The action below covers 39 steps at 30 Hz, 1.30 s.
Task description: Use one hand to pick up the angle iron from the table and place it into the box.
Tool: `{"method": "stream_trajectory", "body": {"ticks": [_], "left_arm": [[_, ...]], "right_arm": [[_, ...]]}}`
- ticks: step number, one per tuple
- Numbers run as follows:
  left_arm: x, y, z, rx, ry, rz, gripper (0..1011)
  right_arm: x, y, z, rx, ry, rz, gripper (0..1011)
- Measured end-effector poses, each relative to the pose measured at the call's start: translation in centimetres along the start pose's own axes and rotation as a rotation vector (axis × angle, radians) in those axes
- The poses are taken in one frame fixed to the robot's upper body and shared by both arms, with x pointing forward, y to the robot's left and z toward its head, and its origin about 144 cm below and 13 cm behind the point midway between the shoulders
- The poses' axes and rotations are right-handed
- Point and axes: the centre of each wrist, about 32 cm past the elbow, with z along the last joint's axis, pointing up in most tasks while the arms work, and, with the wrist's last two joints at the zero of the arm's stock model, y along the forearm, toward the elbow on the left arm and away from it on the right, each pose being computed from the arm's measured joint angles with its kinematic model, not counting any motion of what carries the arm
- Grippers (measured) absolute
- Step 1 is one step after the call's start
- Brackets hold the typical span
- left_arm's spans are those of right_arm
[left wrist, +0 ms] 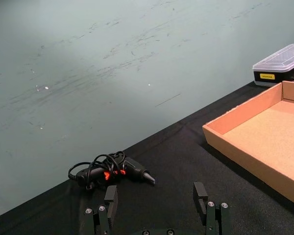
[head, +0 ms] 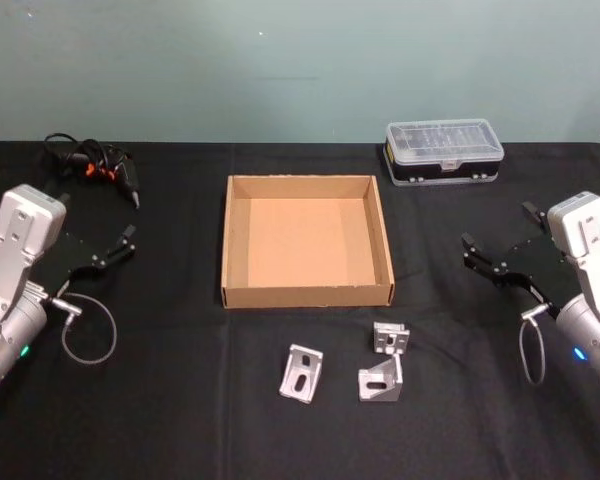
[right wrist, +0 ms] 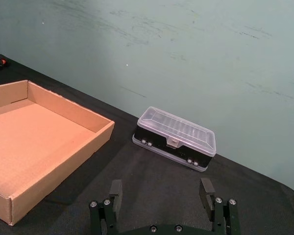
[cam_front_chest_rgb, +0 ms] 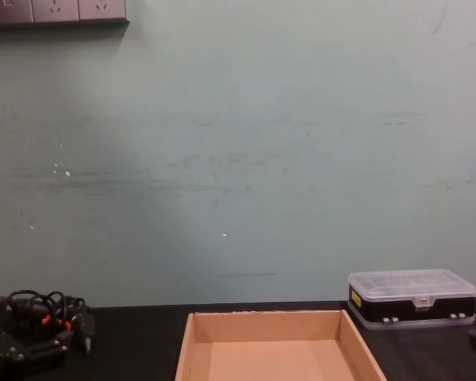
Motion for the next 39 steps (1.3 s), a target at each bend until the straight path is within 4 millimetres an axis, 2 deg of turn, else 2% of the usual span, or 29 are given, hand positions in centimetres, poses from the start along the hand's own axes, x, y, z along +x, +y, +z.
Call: {"method": "stream_trajectory", "body": {"ticks": [39], "left_arm": [[0.0, 0.0, 0.0, 0.0, 0.0, 0.0, 1011]], "right_arm": [[0.0, 0.0, 0.0, 0.0, 0.0, 0.0, 1004]]}}
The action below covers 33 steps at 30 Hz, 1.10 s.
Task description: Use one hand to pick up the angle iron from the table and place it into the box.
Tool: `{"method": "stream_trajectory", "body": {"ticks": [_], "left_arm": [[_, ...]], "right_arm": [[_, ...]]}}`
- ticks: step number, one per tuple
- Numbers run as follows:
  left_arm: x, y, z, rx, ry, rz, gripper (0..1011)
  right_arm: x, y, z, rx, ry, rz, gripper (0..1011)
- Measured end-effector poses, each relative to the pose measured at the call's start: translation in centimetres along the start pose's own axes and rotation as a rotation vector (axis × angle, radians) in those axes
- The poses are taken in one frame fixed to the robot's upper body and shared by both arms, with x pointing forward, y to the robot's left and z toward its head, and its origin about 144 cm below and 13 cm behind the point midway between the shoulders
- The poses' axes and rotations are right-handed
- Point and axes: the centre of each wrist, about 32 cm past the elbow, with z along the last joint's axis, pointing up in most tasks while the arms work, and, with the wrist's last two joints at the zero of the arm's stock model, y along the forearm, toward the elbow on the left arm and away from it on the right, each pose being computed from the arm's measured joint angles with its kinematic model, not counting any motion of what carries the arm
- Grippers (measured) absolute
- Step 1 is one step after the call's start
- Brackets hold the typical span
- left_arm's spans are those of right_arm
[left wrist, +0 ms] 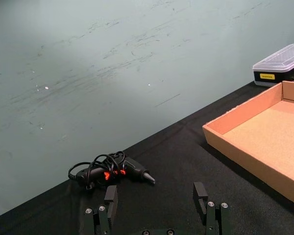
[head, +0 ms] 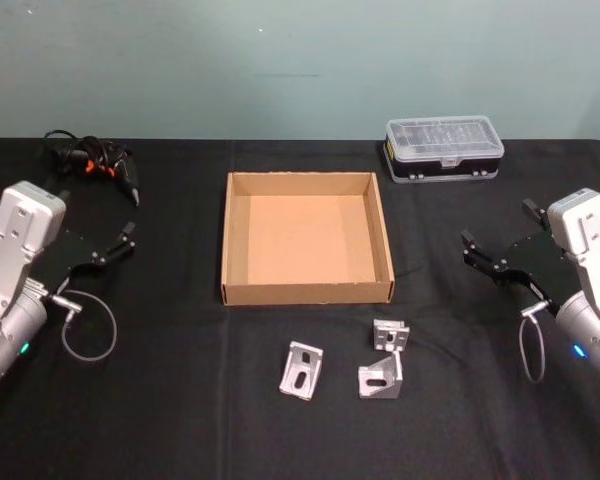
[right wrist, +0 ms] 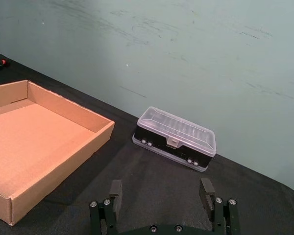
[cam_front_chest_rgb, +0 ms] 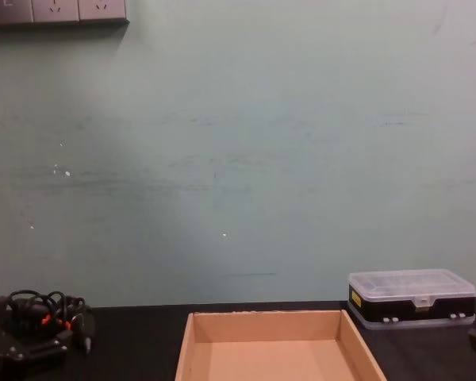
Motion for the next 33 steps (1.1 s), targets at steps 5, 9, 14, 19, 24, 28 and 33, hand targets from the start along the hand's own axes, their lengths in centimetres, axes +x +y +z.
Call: {"method": "stream_trajectory", "body": {"ticks": [5, 9, 14, 19, 24, 28, 33], "left_arm": [[0.0, 0.0, 0.0, 0.0, 0.0, 0.0, 1011], [0.0, 0.0, 0.0, 0.0, 0.0, 0.0, 1011], [0.0, 0.0, 0.0, 0.0, 0.0, 0.0, 1011], [0.0, 0.0, 0.0, 0.0, 0.0, 0.0, 1011], [0.0, 0.0, 0.0, 0.0, 0.0, 0.0, 1011], [0.0, 0.0, 0.0, 0.0, 0.0, 0.0, 1011], [0.0, 0.0, 0.0, 0.0, 0.0, 0.0, 1011]], "right_arm": [[0.0, 0.0, 0.0, 0.0, 0.0, 0.0, 1004], [0.0, 0.0, 0.0, 0.0, 0.0, 0.0, 1004], [0.0, -0.1, 0.0, 0.003, 0.003, 0.0, 1004], [0.2, -0.6, 0.2, 0.027, 0.021, 0.026, 1004], [0.5, -2.0, 0.8, 0.055, 0.04, 0.069, 1004], [0.9, -3.3, 1.1, 0.068, 0.054, 0.113, 1004], [1.9, -4.7, 1.4, 0.08, 0.063, 0.184, 1004]]}}
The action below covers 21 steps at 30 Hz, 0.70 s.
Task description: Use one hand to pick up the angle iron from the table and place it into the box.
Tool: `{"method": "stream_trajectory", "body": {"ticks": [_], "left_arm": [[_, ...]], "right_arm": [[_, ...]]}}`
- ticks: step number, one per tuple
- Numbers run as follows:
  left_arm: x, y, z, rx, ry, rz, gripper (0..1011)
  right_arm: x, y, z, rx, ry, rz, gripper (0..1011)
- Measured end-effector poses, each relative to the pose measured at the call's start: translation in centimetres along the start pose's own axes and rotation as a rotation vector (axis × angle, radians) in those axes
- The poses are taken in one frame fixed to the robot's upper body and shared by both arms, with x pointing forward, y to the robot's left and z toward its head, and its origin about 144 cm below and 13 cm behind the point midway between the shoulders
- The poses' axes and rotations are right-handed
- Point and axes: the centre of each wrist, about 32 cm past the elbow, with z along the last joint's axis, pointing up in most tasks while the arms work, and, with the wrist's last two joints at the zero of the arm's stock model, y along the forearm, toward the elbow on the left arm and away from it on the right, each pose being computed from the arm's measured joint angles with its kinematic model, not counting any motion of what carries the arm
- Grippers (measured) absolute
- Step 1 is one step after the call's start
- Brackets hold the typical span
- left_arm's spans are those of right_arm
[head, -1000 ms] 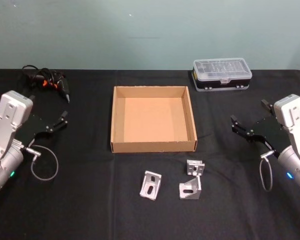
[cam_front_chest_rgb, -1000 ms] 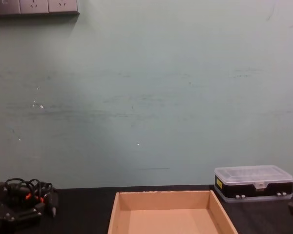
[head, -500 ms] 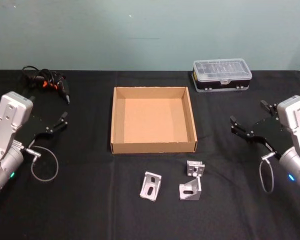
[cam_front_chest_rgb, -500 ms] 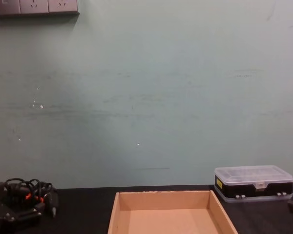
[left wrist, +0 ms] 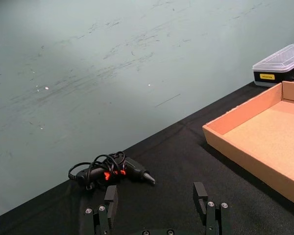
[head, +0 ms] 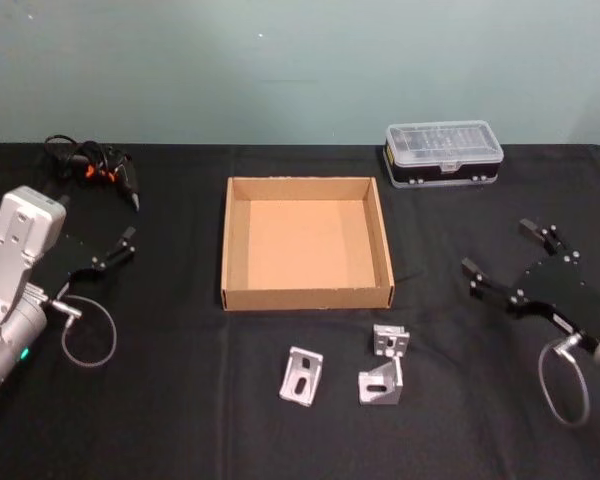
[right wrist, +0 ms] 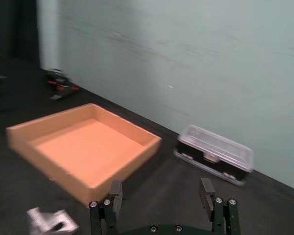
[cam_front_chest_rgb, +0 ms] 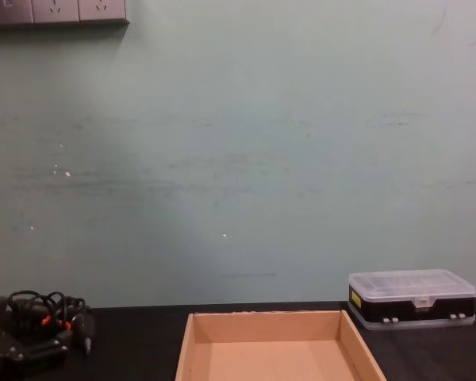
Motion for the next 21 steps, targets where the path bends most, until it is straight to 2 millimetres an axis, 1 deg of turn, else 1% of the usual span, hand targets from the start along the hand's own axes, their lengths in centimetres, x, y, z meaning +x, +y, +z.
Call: {"method": "stream_trajectory", "body": {"ticks": [3, 5, 6, 7, 10, 16, 21], "left_arm": [[0.0, 0.0, 0.0, 0.0, 0.0, 0.0, 1011], [0.0, 0.0, 0.0, 0.0, 0.0, 0.0, 1011], [0.0, 0.0, 0.0, 0.0, 0.0, 0.0, 1011], [0.0, 0.0, 0.0, 0.0, 0.0, 0.0, 1011], [0.0, 0.0, 0.0, 0.0, 0.0, 0.0, 1011], [0.0, 0.0, 0.0, 0.0, 0.0, 0.0, 1011], [0.0, 0.0, 0.0, 0.0, 0.0, 0.0, 1011]], "right_arm": [[1.0, -0.8, 0.2, 0.023, -0.009, 0.081, 1004], [2.2, -1.5, 0.3, 0.039, -0.042, 0.184, 1004], [2.2, -1.5, 0.3, 0.039, -0.042, 0.184, 1004], [2.8, -1.8, 0.3, 0.043, -0.064, 0.236, 1004], [3.7, -2.1, 0.3, 0.041, -0.116, 0.329, 1004], [4.9, -2.1, 0.3, 0.01, -0.207, 0.463, 1004], [5.1, -1.5, 0.4, -0.025, -0.234, 0.538, 1004]]}}
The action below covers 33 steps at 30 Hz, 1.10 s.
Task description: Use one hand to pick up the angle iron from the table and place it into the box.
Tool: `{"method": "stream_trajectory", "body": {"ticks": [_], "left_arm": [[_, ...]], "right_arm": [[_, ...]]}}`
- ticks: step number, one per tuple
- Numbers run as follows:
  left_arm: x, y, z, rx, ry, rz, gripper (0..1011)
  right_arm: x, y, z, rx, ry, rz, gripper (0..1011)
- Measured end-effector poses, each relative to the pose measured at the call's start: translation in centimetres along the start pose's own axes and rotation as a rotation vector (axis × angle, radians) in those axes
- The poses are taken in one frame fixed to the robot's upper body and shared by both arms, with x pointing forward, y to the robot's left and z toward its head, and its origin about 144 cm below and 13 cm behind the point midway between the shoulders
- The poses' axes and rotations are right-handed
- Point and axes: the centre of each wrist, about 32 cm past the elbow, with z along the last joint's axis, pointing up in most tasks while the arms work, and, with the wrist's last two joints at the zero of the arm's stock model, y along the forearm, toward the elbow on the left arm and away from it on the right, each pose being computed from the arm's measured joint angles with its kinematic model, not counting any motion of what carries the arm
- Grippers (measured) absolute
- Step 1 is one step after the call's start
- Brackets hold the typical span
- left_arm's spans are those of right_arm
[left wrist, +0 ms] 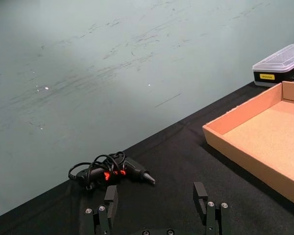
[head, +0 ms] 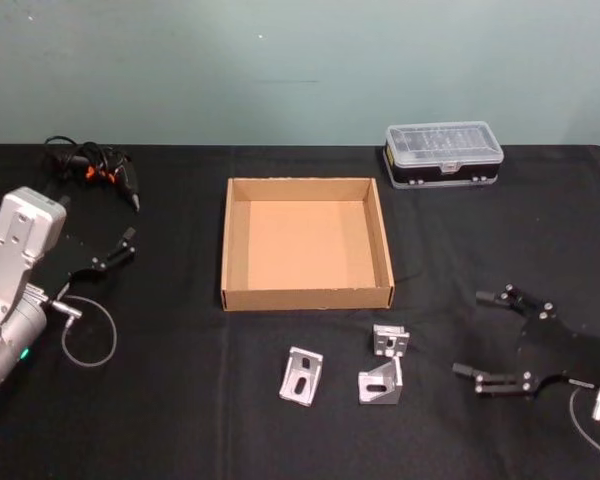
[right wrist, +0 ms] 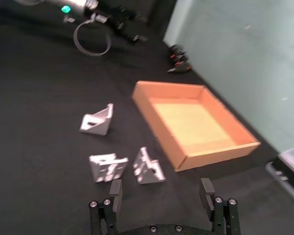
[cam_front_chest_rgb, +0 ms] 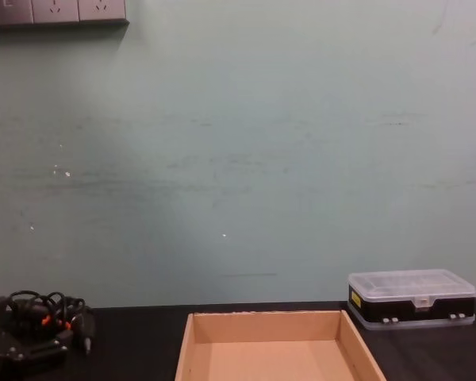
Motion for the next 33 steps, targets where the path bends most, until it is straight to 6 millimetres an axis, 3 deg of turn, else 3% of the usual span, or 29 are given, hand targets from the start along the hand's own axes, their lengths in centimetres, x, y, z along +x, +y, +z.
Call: {"method": "stream_trajectory", "body": {"ticks": [16, 33], "left_arm": [[0.0, 0.0, 0.0, 0.0, 0.0, 0.0, 1011], [0.0, 0.0, 0.0, 0.0, 0.0, 0.0, 1011]], "right_arm": [[1.8, 3.7, -0.4, -0.063, 0.173, 0.12, 1004], [2.4, 6.3, -0.2, -0.108, 0.189, 0.138, 1004]]}}
